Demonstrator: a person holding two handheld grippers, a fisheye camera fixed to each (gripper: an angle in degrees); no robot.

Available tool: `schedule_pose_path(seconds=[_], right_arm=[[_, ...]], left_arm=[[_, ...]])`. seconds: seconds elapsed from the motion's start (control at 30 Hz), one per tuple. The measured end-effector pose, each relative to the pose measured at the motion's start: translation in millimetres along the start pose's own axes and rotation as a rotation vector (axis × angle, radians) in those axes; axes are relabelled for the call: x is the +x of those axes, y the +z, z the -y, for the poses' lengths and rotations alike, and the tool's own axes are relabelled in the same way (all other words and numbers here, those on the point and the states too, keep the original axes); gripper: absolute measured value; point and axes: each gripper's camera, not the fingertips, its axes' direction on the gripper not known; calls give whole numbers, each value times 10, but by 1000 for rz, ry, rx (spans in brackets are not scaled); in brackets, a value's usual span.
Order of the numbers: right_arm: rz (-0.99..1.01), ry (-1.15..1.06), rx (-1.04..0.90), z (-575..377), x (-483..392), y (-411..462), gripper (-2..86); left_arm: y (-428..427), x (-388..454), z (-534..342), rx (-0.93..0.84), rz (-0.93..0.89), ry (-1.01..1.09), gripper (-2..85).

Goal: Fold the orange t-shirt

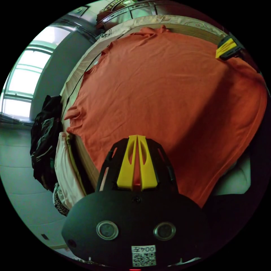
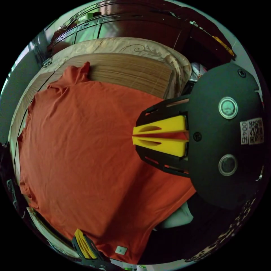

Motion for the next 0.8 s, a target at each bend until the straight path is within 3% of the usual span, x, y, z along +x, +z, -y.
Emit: schedule_pose_path(seconds=[0.2, 0.43, 0.6, 0.73, 0.8], right_arm=[[-154, -218, 9, -16, -214, -65, -3], [-129, -230, 39, -105, 10, -212, -7], [-302, -105, 256, -111, 790, -990, -8], [-240, -33, 322, 18, 1522, -1247, -5], [-119, 72, 321, 119, 2100, -1210, 2]], left_arm=[[150, 243, 134, -24, 35, 25, 6], [325, 220, 168, 9, -89, -121, 5], [425, 307, 260, -6, -88, -86, 5], [503, 442, 361, -31, -38, -20, 5], [535, 496, 393, -37, -16, -2, 5]])
